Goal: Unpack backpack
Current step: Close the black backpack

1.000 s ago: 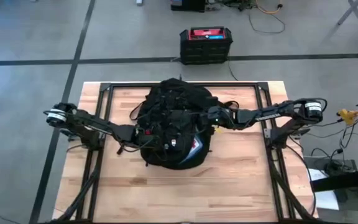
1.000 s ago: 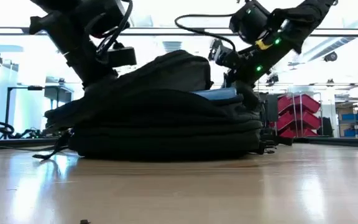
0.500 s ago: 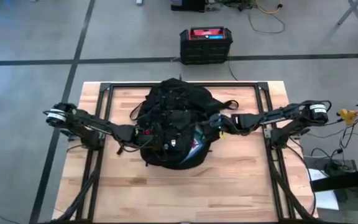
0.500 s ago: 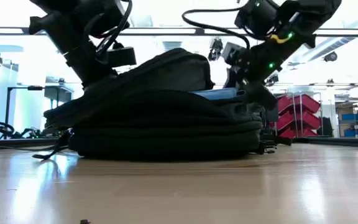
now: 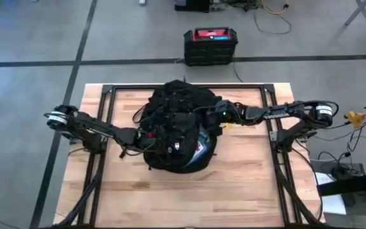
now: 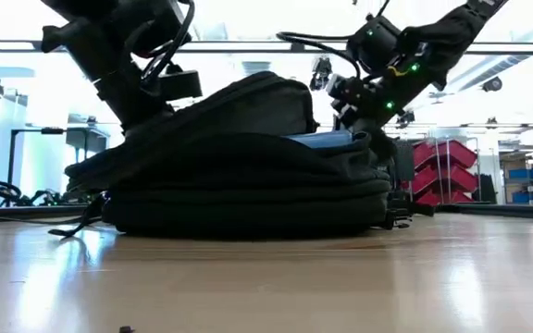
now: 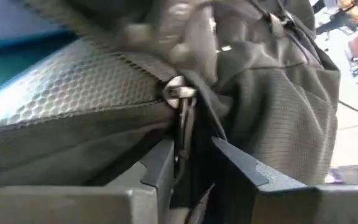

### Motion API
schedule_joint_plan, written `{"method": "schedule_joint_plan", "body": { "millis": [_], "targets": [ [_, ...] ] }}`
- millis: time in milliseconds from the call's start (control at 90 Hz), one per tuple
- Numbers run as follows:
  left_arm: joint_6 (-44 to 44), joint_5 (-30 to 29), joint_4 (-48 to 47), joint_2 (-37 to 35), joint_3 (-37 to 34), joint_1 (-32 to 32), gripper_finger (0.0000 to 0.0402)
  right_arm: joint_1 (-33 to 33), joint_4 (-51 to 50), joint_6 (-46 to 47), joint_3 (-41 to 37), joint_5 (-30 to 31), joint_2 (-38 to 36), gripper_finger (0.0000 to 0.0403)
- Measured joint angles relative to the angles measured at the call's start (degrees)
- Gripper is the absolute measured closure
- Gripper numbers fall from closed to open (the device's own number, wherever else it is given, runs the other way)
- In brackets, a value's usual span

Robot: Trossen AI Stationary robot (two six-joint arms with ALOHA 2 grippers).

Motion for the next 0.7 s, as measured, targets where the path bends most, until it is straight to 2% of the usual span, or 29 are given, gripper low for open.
{"method": "schedule_joint_plan", "body": {
  "millis": [200,367,533,700],
  "targets": [
    [0.0,0.0,0.1,0.0,0.0,0.0,0.0283,-0.9,0.1,0.1,1.0,-5.8,1.0,0.0341],
    [2.2,2.9,-1.5,-0.7,2.8,0.1,0.0284,-0.6,-0.4,0.9,1.2,-6.0,1.5,0.0391],
    [9.7,4.0,-2.5,-1.5,11.0,1.4,0.0284,0.2,-4.5,2.1,1.6,-1.4,0.1,0.0399],
    [19.6,9.5,-0.9,-0.9,19.6,7.8,0.0283,2.2,-9.1,2.5,1.7,3.1,-4.3,0.0401]
  ]
}}
